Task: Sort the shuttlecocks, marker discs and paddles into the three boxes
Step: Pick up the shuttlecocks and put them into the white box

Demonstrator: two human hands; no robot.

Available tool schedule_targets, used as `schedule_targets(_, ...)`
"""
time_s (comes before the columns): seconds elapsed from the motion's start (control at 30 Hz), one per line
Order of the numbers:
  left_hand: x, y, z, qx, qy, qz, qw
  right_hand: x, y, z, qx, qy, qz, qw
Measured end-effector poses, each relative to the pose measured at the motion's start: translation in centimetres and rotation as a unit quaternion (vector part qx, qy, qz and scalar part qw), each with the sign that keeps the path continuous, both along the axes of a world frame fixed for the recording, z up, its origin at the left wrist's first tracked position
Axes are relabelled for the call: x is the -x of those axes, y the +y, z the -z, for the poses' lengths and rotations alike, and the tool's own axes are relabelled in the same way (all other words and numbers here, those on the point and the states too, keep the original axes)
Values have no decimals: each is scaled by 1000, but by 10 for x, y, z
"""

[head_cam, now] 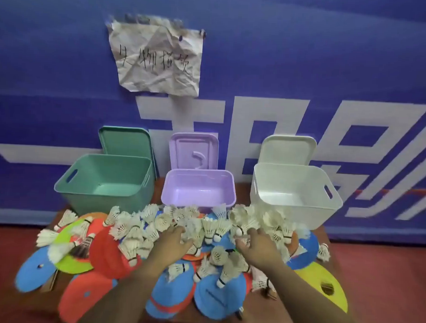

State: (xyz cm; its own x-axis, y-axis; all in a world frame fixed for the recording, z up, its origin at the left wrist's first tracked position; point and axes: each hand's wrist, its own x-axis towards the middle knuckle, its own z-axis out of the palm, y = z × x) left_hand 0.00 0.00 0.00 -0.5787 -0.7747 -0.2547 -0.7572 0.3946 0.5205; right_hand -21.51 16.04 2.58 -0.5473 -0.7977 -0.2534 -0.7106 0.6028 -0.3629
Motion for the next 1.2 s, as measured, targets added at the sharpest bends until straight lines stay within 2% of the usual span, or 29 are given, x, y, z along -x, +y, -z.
schedule_targets(0.2, 55, 2, 11, 18, 31, -30, 999, 39, -15, 10, 24, 25, -32, 999)
schedule_targets(0.33, 83, -2, 18, 117, 11, -31, 993, 60, -32, 10, 59, 36, -40, 997)
schedule_targets(0.5, 99, -17, 36, 139, -44, 22, 989, 65, -65, 15, 70, 79, -106, 989)
schedule_targets(0.6, 100, -25, 41, 110, 3, 25, 994, 70, -83, 23, 16, 93, -114, 989)
schedule_targets(0.7, 97, -31, 35, 49, 110, 5, 993, 78, -94, 28, -23, 144, -155, 977)
schedule_targets(0.83, 96, -43, 7, -41, 186, 1, 982, 87, -100, 15, 26, 136, -151, 979)
schedule_targets(0.9, 99, -55, -2, -45, 209, 19, 977, 88, -100, 0, 92, 95, -114, 985)
schedule_targets(1.0, 110, -70, -12, -104, 268, 57, 956, 85, -101, -33, 191, -67, 39, 978)
schedule_targets(1.1, 127, -80, -20, -169, 269, 80, 945, 89, -99, -55, 240, -288, 132, 918)
schedule_targets(1.13, 132, -83, -21, -179, 261, 87, 945, 92, -97, -58, 244, -334, 138, 900)
schedule_targets(1.2, 143, -87, -21, -195, 254, 92, 943, 96, -94, -60, 233, -358, 135, 894)
